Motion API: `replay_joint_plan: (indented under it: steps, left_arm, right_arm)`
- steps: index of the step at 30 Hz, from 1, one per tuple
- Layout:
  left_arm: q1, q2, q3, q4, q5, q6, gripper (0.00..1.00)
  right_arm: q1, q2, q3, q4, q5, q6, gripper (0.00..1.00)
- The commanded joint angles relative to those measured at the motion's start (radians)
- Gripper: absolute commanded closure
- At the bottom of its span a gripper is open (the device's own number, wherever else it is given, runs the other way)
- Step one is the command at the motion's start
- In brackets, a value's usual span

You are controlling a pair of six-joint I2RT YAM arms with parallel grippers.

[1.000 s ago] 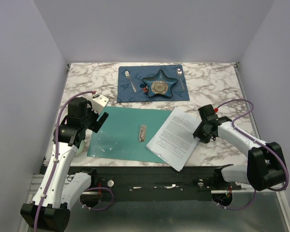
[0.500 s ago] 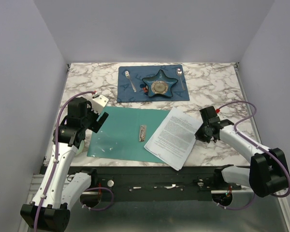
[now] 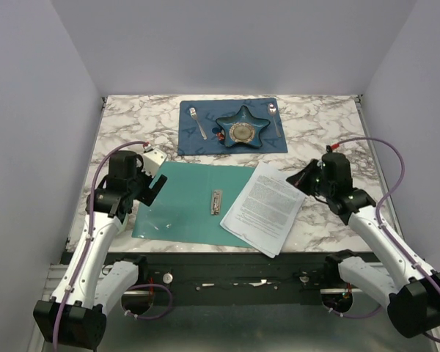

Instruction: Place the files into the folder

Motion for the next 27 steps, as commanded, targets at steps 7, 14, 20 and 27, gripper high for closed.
replay_joint_plan:
  steps: [7, 14, 20, 27]
  left_arm:
    - [-0.003, 0.065, 0.0, 0.012, 0.039, -0.032, 0.01]
    - [-0.003, 0.062, -0.005, 0.013, 0.039, -0.019, 0.01]
    - [-0.003, 0.051, -0.005, 0.013, 0.031, -0.009, 0.01]
    - [-0.003, 0.051, -0.006, 0.016, 0.026, -0.002, 0.01]
  right_arm:
    - [0.017, 0.105, 0.286, -0.177, 0.008, -0.125, 0.77]
    - [0.016, 0.253, 0.159, -0.362, 0.162, 0.014, 0.43]
    - [0.016, 0.271, 0.08, -0.325, 0.193, 0.034, 0.43]
    - [0.016, 0.331, 0.068, -0.292, 0.204, 0.03, 0.45]
